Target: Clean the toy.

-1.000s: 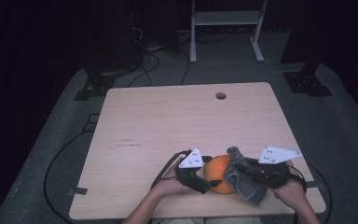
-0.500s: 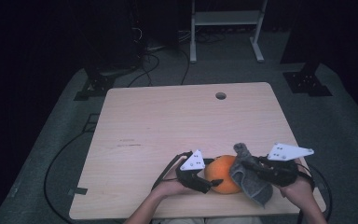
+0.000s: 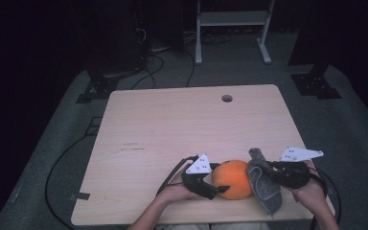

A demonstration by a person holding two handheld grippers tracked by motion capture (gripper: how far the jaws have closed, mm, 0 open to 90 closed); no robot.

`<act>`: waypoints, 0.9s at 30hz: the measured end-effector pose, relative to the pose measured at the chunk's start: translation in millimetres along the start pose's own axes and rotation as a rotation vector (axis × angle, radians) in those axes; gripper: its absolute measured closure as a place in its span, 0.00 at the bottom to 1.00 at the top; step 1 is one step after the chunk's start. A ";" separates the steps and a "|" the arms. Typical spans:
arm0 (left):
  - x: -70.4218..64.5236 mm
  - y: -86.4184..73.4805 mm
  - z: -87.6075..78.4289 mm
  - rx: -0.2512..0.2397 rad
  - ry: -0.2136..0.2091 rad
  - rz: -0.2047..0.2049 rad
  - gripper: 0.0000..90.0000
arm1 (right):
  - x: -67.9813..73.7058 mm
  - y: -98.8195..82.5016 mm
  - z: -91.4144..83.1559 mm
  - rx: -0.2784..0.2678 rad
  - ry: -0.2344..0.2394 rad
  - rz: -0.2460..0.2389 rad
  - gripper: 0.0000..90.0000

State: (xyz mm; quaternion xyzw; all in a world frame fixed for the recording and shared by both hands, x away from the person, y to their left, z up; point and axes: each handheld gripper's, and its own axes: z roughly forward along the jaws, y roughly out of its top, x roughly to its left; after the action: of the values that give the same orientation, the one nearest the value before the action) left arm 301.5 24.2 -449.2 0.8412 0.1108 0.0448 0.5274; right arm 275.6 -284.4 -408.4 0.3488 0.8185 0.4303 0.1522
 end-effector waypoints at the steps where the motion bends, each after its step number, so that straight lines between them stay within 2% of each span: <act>1: -0.4 0.0 -0.1 -0.002 0.007 0.000 0.27 | -4.1 -2.4 -1.8 0.003 -0.008 0.017 0.81; 3: -1.3 2.2 -1.9 -0.020 0.026 -0.002 0.33 | -5.6 -1.6 -7.0 -0.018 -0.005 0.031 0.81; 5: -1.7 8.7 -5.7 -0.055 0.041 -0.030 0.36 | -1.1 6.0 -14.3 -0.049 -0.008 0.015 0.81; 8: -6.7 20.6 -13.6 -0.070 0.093 0.014 0.38 | 9.3 20.5 -28.2 -0.131 0.017 -0.011 0.81; 10: -7.6 26.9 -19.4 -0.060 0.105 0.018 0.38 | 18.1 28.7 -32.3 -0.188 0.063 -0.009 0.81; 11: -8.2 29.1 -22.0 -0.060 0.107 0.028 0.39 | 23.8 32.6 -31.3 -0.198 0.075 -0.021 0.81; 13: -10.4 33.7 -25.6 -0.041 0.118 0.055 0.39 | 35.5 38.7 -24.0 -0.196 0.087 -0.046 0.81; 15: -11.7 34.7 -26.9 -0.035 0.120 0.062 0.39 | 43.2 41.0 -12.0 -0.170 0.082 -0.064 0.81; 16: -11.5 33.8 -26.7 -0.027 0.121 0.061 0.39 | 44.1 39.8 -5.4 -0.153 0.086 -0.060 0.81; 18: -8.9 29.1 -24.8 0.004 0.111 0.060 0.37 | 39.9 33.0 6.2 -0.133 0.107 -0.023 0.81; 20: -3.2 24.9 -25.1 -0.021 0.062 0.030 0.28 | 34.3 22.8 16.8 -0.095 0.116 -0.001 0.81; 22: 2.5 23.5 -27.5 -0.045 0.061 0.012 0.19 | 28.8 16.2 20.6 -0.087 0.133 0.023 0.81; 24: 9.3 19.0 -25.3 -0.025 0.046 -0.031 0.09 | 25.6 15.0 19.3 -0.090 0.126 0.032 0.81; 27: 13.6 9.4 -16.2 -0.008 -0.004 -0.067 0.07 | 25.2 13.5 20.3 -0.086 0.122 0.026 0.81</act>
State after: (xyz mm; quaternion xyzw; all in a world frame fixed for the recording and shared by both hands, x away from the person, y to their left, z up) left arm 312.9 37.6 -434.3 0.8349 0.1376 0.0257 0.5323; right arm 274.8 -249.3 -408.0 0.3257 0.8024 0.4876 0.1115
